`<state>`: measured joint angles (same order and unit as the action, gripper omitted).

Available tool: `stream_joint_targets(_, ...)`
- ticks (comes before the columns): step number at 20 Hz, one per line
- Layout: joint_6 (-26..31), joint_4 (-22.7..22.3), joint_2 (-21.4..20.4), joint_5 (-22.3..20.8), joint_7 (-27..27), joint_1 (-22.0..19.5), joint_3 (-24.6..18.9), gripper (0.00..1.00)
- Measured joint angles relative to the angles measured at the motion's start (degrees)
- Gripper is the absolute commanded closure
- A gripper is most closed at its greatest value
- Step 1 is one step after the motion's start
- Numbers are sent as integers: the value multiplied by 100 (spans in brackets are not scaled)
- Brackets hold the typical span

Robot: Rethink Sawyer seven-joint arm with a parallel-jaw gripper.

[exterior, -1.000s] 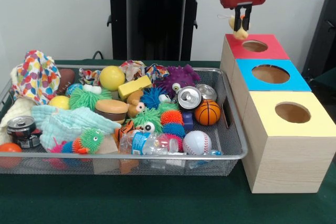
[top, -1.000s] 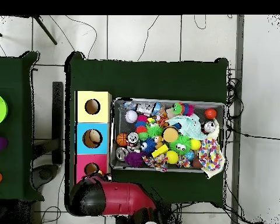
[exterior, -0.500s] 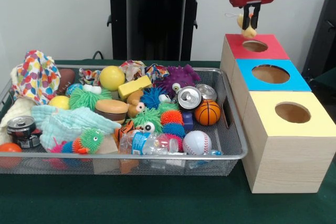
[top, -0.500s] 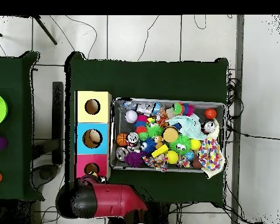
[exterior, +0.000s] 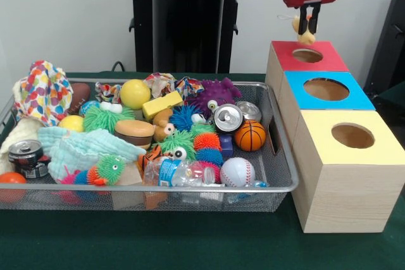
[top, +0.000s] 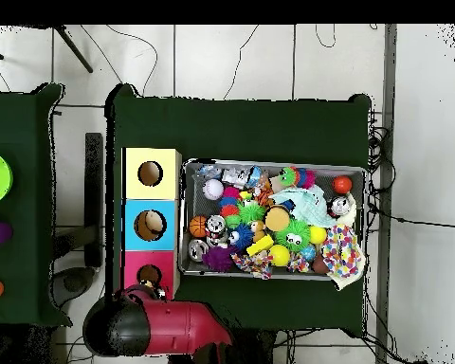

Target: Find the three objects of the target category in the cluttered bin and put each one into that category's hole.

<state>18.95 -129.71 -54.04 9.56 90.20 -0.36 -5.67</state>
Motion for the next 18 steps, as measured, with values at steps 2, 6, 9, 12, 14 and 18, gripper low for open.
stream_joint_targets(2, 0, 0, -1, 33, 0, 5, 9, 100)
stream_joint_targets(6, 0, 3, 1, 47, 0, 9, 27, 100)
stream_joint_targets(9, 0, 21, 2, 46, 0, 37, 80, 100)
stream_joint_targets(12, 0, 62, 2, 46, 0, 62, 122, 100)
stream_joint_targets(14, 0, 89, 2, 46, 0, 63, 131, 100)
stream_joint_targets(18, 0, 133, 3, 46, 0, 63, 134, 100)
